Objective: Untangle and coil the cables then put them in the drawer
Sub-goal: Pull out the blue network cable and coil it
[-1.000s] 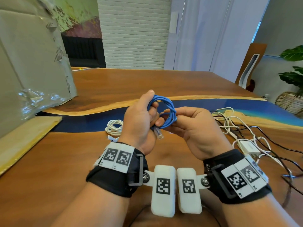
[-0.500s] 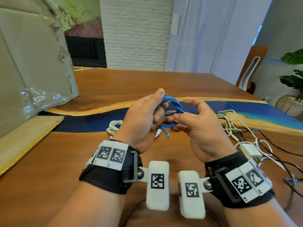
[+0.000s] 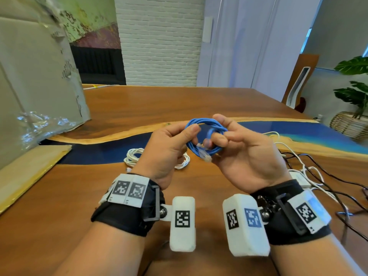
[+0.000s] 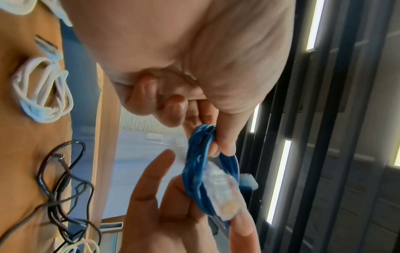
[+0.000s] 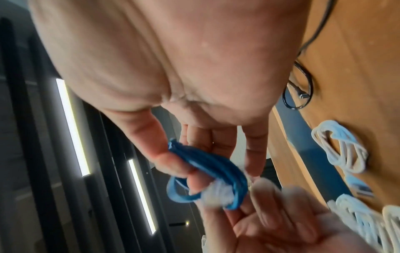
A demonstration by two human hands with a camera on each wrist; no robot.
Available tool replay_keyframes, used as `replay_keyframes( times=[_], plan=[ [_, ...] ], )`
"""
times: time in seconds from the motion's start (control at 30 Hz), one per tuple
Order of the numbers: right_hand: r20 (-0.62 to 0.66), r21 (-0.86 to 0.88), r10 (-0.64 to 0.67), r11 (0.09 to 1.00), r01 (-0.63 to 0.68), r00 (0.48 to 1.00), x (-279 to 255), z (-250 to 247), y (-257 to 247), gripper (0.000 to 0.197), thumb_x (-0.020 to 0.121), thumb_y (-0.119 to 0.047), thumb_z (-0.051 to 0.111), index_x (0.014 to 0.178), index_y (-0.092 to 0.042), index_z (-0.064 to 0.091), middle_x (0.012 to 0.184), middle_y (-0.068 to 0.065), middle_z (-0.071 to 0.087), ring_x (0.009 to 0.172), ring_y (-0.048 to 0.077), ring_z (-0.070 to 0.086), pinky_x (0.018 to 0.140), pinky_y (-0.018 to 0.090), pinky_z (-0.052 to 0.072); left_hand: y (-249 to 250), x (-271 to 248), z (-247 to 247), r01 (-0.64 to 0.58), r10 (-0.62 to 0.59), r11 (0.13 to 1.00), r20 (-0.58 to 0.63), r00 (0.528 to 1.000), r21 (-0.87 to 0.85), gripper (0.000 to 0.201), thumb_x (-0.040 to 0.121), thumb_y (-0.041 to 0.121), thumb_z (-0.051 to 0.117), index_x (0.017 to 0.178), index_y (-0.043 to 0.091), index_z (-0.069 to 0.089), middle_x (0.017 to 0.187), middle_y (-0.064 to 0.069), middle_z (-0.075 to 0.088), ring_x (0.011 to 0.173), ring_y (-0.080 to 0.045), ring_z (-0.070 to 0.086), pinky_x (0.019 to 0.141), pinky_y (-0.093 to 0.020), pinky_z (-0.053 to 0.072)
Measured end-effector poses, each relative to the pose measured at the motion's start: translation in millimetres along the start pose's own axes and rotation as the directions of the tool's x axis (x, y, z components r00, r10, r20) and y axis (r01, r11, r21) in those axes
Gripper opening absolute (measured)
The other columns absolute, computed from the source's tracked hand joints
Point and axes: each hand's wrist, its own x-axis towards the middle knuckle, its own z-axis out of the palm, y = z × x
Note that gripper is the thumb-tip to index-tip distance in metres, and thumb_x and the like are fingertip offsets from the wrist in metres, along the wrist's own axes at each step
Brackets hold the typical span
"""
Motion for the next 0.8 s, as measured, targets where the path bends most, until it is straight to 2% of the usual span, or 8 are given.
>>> replay_keyframes(
  times=[0.07,0.23,0.4,0.47,0.53,0.63,0.73,0.8],
  plan=[
    [0.011,0.031,0.006,0.999,-0.006,1.000,-0.6,-0.7,-0.8,0.046,0.076,-0.011,0.069,0.120,-0.012,0.054,0.070,0.004,0.047,0.077,0.025,0.056,0.081,0.037,0.046,-0.7,-1.0,2.8,0.025,-0.025,0.999,0.009,1.000,-0.044,0.014,0.089,0.026,0.069,0.082,0.014,0.070,0.069,0.000,0.055,0.049,-0.011,0.030,0.040,-0.019,0.023],
    [-0.143,-0.267,-0.120,0.961,0.079,0.982,5.4,-1.7,5.3,0.017,0.081,-0.013,0.072,0.092,-0.012,0.060,0.064,0.003,0.055,0.065,0.018,0.057,0.067,0.035,0.047,-0.5,-3.1,11.9,0.007,-0.007,1.000,-0.003,1.000,-0.018,0.012,0.097,0.013,0.065,0.088,0.015,0.073,0.066,0.002,0.058,0.048,-0.010,0.042,0.044,-0.018,0.036],
    [-0.192,-0.475,-0.160,0.878,0.051,0.968,6.6,-8.3,-3.3,0.008,0.103,-0.016,0.055,0.097,-0.014,0.060,0.084,0.009,0.076,0.076,0.022,0.069,0.072,0.036,0.050,6.6,3.1,-3.9,0.022,-0.046,0.984,-0.132,0.990,-0.177,0.012,0.097,0.018,0.064,0.087,0.016,0.070,0.068,0.004,0.054,0.050,-0.006,0.036,0.041,-0.015,0.029],
    [-0.186,-0.503,-0.170,0.863,0.055,0.968,5.3,-11.1,-6.5,0.014,0.104,-0.011,0.051,0.100,-0.010,0.064,0.071,0.008,0.072,0.061,0.021,0.062,0.062,0.033,0.049,9.0,5.2,-11.1,0.027,-0.064,0.974,-0.162,0.985,-0.223,0.010,0.098,0.021,0.063,0.092,0.015,0.068,0.068,0.004,0.052,0.050,-0.005,0.034,0.041,-0.014,0.026],
    [-0.186,-0.520,-0.188,0.852,0.065,0.964,4.9,-15.3,-6.0,0.019,0.104,-0.010,0.052,0.104,-0.008,0.071,0.058,0.005,0.058,0.046,0.016,0.044,0.046,0.028,0.040,9.5,5.3,-12.3,0.031,-0.075,0.965,-0.160,0.984,-0.262,0.011,0.097,0.023,0.063,0.094,0.014,0.067,0.067,0.005,0.051,0.049,-0.004,0.032,0.043,-0.016,0.021],
    [-0.213,-0.600,-0.250,0.797,0.076,0.945,6.3,-20.3,-2.5,0.019,0.101,-0.012,0.061,0.108,-0.010,0.078,0.052,-0.002,0.042,0.043,0.011,0.027,0.038,0.023,0.024,10.4,4.2,-9.9,0.042,-0.091,0.941,-0.133,0.987,-0.336,0.016,0.088,0.028,0.066,0.095,0.014,0.067,0.066,0.006,0.050,0.047,-0.004,0.031,0.048,-0.020,0.017],
    [-0.199,-0.694,-0.357,0.709,0.126,0.913,6.5,-13.8,5.2,0.012,0.096,-0.007,0.068,0.101,-0.006,0.079,0.052,-0.007,0.061,0.040,0.009,0.043,0.041,0.023,0.038,10.7,1.9,-5.8,0.072,-0.110,0.931,-0.087,0.990,-0.359,0.016,0.087,0.029,0.065,0.095,0.015,0.067,0.065,0.007,0.049,0.046,-0.003,0.031,0.045,-0.018,0.019],
    [-0.196,-0.657,-0.386,0.734,0.171,0.901,7.2,-4.3,11.4,0.009,0.094,-0.002,0.070,0.091,-0.003,0.079,0.067,0.009,0.073,0.053,0.020,0.064,0.052,0.028,0.053,9.3,-0.5,-0.5,0.108,-0.134,0.924,-0.047,0.990,-0.367,0.014,0.092,0.027,0.062,0.094,0.014,0.067,0.064,0.008,0.047,0.046,-0.004,0.030,0.042,-0.016,0.020]
  ],
)
